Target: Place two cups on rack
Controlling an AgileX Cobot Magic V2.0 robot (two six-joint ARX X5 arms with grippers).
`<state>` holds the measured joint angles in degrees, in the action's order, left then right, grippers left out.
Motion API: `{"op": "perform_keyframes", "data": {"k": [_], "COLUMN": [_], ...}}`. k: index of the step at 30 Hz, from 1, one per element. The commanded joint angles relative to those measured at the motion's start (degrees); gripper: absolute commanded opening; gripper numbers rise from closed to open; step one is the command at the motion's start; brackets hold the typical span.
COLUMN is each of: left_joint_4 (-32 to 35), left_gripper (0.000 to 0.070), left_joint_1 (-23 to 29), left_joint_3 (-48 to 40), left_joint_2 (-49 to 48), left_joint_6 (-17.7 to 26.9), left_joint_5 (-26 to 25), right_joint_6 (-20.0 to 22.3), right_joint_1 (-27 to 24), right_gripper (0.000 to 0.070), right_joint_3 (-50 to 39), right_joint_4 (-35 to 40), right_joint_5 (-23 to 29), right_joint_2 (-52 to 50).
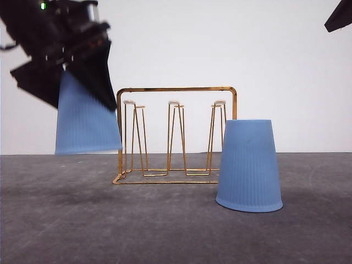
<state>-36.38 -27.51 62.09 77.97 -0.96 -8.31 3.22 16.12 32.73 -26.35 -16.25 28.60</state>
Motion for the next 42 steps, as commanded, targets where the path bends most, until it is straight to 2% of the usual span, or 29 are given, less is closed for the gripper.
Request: {"op": "perform_keyframes", "data": {"k": [1, 6, 11, 22, 34, 42], "left_joint_4": [-1.4, -4.3, 0.2, 7.7, 11.3, 12.1], "left_gripper": [0.0346, 0.0347, 0.0348, 0.0348, 0.0353, 0.0354], "left_joint_1": [-0.4, -0.4, -0.2, 0.2, 0.2, 0.2], "left_joint_3": [4.3, 12.6, 16.7, 17.0, 17.0, 17.0], "left_joint_2": [0.0, 0.0, 0.1, 6.0, 18.8, 23.4], "left_joint_6": [-0.6, -1.6, -1.6, -1.6, -1.6, -1.6], "left_joint_5": [0.0, 1.7, 6.0, 7.3, 7.3, 7.3], "right_joint_6": [0.2, 0.2, 0.2, 0.2, 0.2, 0.2], "right_joint_1": [0.3, 0.3, 0.3, 0.3, 0.3, 0.3], "right_gripper": [0.0487, 0.0487, 0.0487, 0.0487, 0.0487, 0.0487], "right_joint_3": [1.0, 1.0, 1.0, 1.0, 1.0, 1.0], "right_joint_4": [0.6, 0.6, 0.7, 0.7, 0.6, 0.6], "right_joint_5": [0.2, 0.2, 0.2, 0.2, 0.2, 0.2], "right_joint_2": [0.2, 0.2, 0.2, 0.5, 0.5, 0.5]}}
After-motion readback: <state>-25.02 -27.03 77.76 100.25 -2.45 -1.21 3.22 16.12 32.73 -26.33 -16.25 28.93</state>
